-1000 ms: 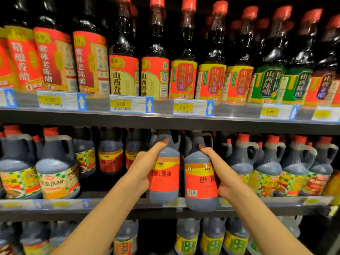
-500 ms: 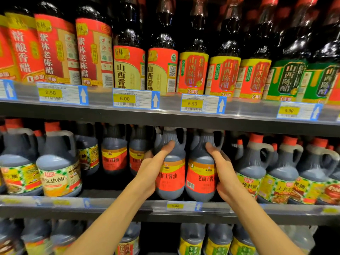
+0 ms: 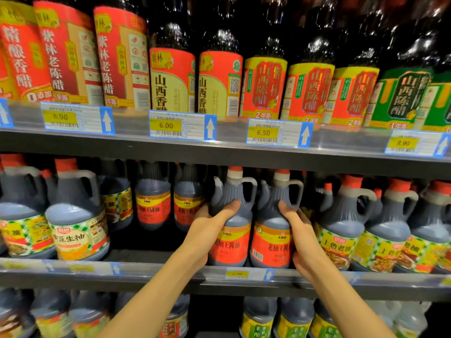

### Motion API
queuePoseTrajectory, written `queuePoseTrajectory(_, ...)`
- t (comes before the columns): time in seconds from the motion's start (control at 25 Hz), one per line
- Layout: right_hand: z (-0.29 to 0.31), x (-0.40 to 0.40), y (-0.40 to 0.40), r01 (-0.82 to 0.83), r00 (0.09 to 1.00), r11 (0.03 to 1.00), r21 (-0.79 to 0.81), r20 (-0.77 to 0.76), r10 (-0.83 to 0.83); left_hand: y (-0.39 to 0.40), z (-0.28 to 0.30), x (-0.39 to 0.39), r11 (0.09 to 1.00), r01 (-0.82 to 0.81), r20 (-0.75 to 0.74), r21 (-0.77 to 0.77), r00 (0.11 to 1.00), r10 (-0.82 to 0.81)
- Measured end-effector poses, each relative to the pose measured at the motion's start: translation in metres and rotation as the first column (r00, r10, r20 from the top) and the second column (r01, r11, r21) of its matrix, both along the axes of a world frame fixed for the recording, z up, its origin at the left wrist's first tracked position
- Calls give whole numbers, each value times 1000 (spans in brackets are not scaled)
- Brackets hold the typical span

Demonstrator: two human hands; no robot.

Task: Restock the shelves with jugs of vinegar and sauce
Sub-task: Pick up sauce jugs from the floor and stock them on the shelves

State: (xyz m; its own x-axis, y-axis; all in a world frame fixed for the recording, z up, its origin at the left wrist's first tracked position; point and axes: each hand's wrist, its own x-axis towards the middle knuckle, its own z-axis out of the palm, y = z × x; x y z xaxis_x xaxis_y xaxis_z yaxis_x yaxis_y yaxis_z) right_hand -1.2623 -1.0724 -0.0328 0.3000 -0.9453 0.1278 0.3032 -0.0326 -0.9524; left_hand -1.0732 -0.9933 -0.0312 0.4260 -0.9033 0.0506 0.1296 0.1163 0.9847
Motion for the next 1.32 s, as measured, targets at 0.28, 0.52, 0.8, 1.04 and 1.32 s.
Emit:
queuePoseTrajectory(0.28, -7, -15, -3, -78, 997, 996, -50, -23, 77, 11, -8, 3, 999, 25, 200, -28, 980, -19)
queuePoseTrajectory(0.52, -16, -24, 12, -23, 981, 986, -165, -196, -10, 33, -12, -2, 997, -76, 420, 29, 906, 57)
queuePoseTrajectory(0.8, -15, -24, 20, 15, 944, 966, -257, -316, -99, 34, -14, -8, 985, -166, 510, -47, 844, 166)
queuePoseTrajectory(1.04, -11, -28, 20, -20, 948, 947, -320, -306, -83, 32, -12, -13, 988, -145, 492, -58, 857, 155)
queuePoseTrajectory(1.32, -8, -35, 16, -41, 951, 951, -308, -303, -57, 32, -10, -9, 990, -127, 509, -56, 850, 138)
